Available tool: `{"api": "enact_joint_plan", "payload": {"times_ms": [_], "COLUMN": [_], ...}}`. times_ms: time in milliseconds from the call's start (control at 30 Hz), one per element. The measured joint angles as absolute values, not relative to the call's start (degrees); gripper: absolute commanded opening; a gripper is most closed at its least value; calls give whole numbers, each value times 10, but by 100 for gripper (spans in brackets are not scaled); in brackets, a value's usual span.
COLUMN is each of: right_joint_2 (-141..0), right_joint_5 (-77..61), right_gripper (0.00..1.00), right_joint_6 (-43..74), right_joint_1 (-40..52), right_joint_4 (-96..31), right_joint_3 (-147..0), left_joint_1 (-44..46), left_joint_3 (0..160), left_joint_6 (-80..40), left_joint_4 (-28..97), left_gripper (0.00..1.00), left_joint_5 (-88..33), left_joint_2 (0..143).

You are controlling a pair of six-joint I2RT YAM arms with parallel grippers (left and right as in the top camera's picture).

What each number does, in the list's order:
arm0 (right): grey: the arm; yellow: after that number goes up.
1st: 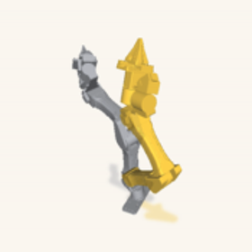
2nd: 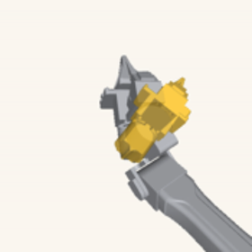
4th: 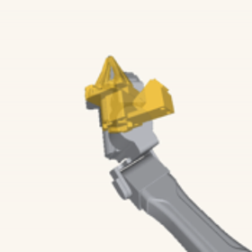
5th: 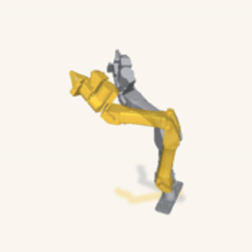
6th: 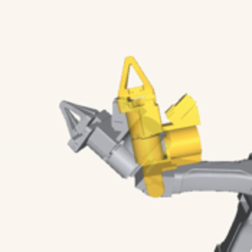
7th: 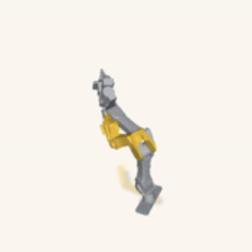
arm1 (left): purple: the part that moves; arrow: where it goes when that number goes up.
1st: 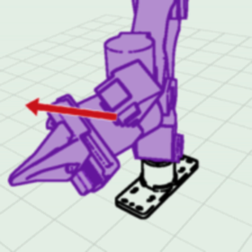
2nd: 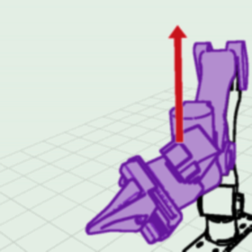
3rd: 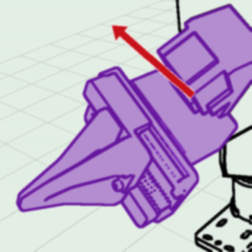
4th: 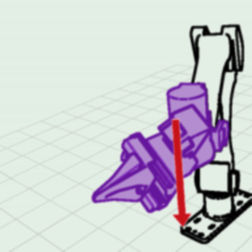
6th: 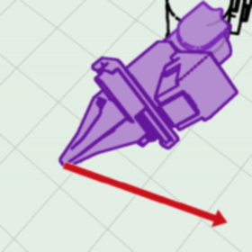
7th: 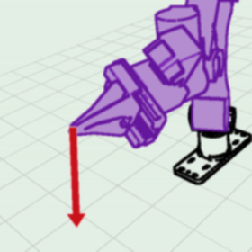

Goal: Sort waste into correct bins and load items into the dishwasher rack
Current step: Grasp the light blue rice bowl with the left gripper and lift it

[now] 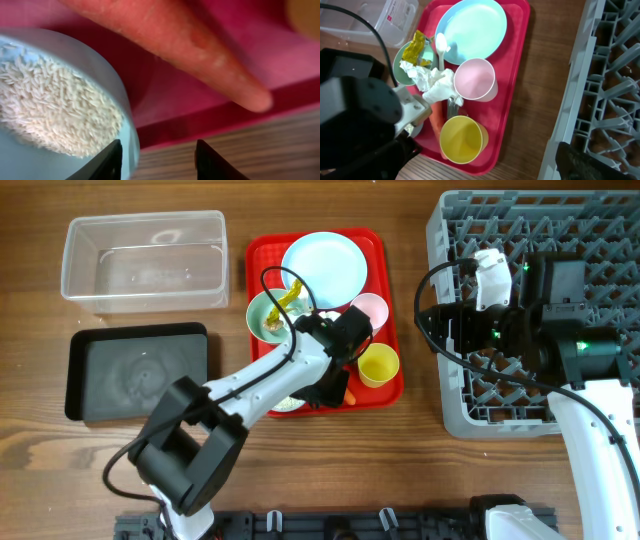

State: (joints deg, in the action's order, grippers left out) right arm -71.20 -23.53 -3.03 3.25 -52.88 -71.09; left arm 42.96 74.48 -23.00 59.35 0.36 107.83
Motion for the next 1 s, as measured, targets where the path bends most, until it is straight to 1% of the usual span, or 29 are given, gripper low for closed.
{"api": "enact_joint_plan", "payload": {"times_ms": [100, 133, 167, 300, 600, 767, 867, 900, 933, 1000], "right_joint_2": [-712, -712, -712, -712, -712, -712, -712, -712, -712, -712], "right_joint_5": [-233, -233, -232, -230, -227, -225, -224, -224, -223, -220], "right_gripper": [100, 99, 100, 100, 100, 100, 100, 100, 100, 100], "right_joint_6": [-30, -30, -30, -30, -30, -30, -30, -30, -30, -30], "right_joint_1": [32, 32, 32, 32, 32, 32, 32, 32, 32, 32], "right_joint_4": [-534, -535, -535, -536, -536, -536, -536, -536, -536, -536], "right_joint_3": [-711, -711, -711, -711, -711, -711, -711, -711, -711, -711], "left_joint_1": [430, 430, 430, 430, 430, 425, 393, 372, 333, 287], "left_joint_3": [743, 743, 743, 743, 733, 732, 734, 737, 743, 747], "left_joint_6": [-236, -236, -237, -246, -246, -252, -261, -263, -263, -261], "left_joint_4": [572, 569, 569, 567, 536, 588, 599, 597, 597, 599], "left_gripper": [46, 43, 37, 4, 4, 4, 4, 4, 4, 4], "left_joint_5": [18, 22, 24, 38, 70, 74, 66, 59, 46, 29], "left_joint_2": [1087, 1087, 1087, 1087, 1085, 1070, 1000, 969, 923, 891]}}
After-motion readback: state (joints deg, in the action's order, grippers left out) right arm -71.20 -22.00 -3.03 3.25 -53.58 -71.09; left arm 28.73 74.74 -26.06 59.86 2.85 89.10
